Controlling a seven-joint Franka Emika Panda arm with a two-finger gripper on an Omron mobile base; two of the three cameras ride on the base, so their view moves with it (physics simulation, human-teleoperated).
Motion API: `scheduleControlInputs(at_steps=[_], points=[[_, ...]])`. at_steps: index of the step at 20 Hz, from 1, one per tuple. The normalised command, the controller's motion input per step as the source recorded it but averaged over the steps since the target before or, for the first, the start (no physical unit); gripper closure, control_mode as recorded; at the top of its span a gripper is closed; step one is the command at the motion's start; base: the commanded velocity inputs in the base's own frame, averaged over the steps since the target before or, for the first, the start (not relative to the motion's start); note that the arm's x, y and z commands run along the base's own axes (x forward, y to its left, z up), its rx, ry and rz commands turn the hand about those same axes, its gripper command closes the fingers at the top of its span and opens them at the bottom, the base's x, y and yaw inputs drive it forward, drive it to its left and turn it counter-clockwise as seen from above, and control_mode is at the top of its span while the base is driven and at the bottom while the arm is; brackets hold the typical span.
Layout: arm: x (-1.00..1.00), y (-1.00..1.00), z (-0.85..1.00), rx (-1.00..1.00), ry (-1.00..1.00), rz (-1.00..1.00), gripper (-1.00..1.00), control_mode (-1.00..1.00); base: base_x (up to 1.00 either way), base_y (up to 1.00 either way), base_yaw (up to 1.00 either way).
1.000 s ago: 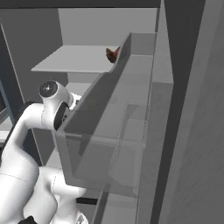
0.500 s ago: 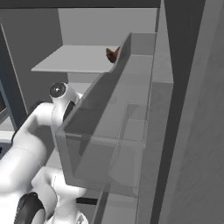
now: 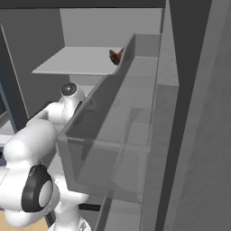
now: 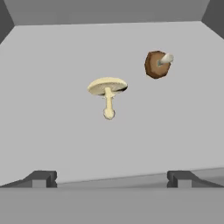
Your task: Place one mushroom and one steak in each tupperware on the nearby counter, to pack two identical lunches.
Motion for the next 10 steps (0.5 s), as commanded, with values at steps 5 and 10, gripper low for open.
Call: scheduleControlInputs(at_steps=[5, 10], points=[[0.37, 0.00, -0.28, 0.00, 0.09, 0.00, -1.00, -1.00, 0.00, 0.00, 0.00], [0.25, 0.00, -0.23, 0.00, 0.04, 0.00, -1.00, -1.00, 0.00, 0.00, 0.00]])
